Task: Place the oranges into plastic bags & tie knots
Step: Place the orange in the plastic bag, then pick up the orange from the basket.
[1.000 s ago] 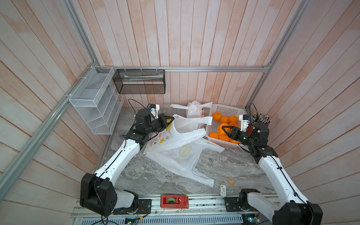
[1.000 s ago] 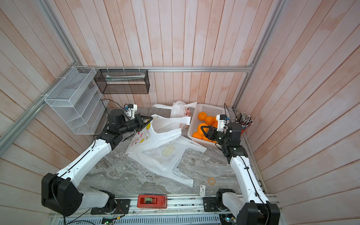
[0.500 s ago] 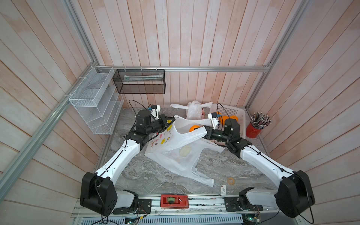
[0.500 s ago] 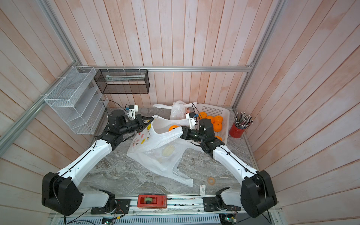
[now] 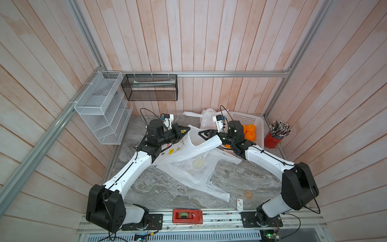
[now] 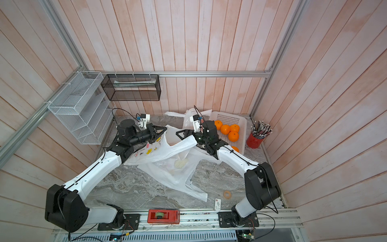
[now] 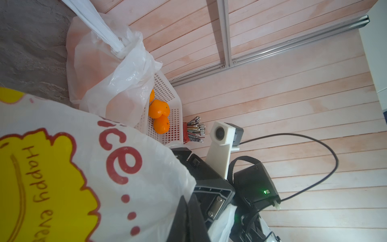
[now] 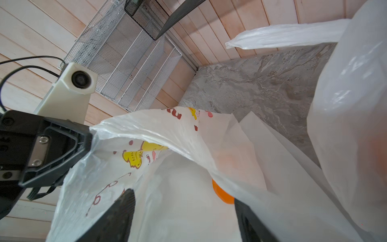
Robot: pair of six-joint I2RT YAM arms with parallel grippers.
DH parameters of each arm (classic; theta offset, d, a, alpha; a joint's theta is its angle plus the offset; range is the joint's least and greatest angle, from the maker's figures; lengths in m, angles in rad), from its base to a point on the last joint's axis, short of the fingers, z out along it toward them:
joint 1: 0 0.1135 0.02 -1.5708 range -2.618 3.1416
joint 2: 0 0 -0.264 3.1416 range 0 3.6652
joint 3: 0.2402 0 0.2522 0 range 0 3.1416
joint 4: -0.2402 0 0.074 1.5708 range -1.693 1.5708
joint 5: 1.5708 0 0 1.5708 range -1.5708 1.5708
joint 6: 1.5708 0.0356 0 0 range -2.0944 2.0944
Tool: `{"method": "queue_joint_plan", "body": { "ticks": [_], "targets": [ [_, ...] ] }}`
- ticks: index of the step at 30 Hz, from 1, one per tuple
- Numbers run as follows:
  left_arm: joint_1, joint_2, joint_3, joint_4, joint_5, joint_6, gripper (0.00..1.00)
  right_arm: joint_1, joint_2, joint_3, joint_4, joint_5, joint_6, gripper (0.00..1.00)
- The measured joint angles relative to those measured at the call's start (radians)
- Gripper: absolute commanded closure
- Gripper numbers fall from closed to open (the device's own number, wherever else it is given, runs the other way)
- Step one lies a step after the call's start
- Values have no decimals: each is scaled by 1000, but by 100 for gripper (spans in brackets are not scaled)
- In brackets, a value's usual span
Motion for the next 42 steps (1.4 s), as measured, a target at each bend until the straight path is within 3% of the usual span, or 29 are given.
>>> {"method": "queue_joint_plan", "body": {
  "ticks": [2, 7, 14, 18, 23, 30, 37, 42],
  "targets": [
    [0, 1, -4, 8, 0, -8, 100, -5, -13, -4, -3, 9, -6, 27],
    [12, 5, -31, 25, -7, -29, 100, -15, -82, -47, -30, 32, -24, 51],
    [38, 22, -58, 27, -19, -40, 100, -19, -147, -118, -55, 13, -28, 55],
    [42, 30, -77, 44, -19, -43, 100, -19, -152, -185, -60, 0, -26, 54],
    [58, 30, -96, 54, -19, -47, 100, -19, -188, -257, -111, 6, -41, 46],
    [74, 30, -96, 56, -27, -45, 100, -43, -334, -267, -232, 54, -104, 40],
    [86, 26, -119, 64, -30, -41, 100, -267, -431, -217, -409, 86, -199, 22],
    [86, 25, -119, 64, -30, -38, 100, -435, -331, -102, -516, 137, -298, 18]
  ]
}}
